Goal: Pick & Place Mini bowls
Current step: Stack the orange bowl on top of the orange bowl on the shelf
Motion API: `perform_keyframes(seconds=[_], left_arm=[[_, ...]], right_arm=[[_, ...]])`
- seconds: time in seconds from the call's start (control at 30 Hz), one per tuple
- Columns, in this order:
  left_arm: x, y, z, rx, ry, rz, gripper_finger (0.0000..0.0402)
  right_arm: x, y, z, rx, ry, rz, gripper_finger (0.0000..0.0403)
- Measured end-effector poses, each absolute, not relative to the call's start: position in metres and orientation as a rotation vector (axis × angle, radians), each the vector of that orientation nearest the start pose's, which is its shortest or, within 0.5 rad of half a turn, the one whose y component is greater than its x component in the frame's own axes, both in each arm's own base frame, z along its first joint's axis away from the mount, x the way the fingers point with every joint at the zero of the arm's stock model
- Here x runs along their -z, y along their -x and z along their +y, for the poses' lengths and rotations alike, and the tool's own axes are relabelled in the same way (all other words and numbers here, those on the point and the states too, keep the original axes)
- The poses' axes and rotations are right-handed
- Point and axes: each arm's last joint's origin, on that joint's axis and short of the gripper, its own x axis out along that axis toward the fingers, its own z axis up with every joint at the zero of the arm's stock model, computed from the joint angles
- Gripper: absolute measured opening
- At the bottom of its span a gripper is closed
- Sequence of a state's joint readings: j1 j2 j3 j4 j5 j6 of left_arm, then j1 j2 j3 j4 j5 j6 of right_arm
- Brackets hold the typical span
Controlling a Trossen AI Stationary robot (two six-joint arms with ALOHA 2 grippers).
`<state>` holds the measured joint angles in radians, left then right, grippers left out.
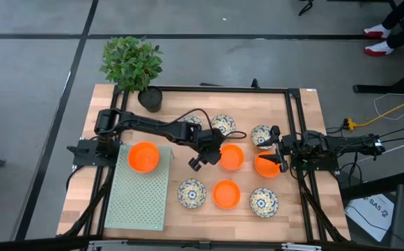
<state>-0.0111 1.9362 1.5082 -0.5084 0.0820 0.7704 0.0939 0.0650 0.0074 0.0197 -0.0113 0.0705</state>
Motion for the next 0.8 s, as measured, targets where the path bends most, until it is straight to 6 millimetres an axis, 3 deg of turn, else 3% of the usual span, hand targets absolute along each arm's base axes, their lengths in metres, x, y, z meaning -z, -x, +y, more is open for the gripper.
perform_keyframes(seconds=[0.17, 0.43, 0.8], left_arm=[[-0.220, -0.424, -0.007, 0.529, -0.869, 0.793, 0.0127], [-0.200, -0.435, -0.009, 0.650, -1.018, 0.717, 0.0127], [-0.185, -0.439, -0.009, 0.683, -1.049, 0.728, 0.0127]], right_arm=[[-0.163, -0.101, 0.010, -0.104, -0.069, 0.041, 0.0213], [-0.163, -0.101, 0.010, -0.104, -0.069, 0.042, 0.0213], [-0.163, -0.101, 0.010, -0.104, -0.069, 0.041, 0.0213]])
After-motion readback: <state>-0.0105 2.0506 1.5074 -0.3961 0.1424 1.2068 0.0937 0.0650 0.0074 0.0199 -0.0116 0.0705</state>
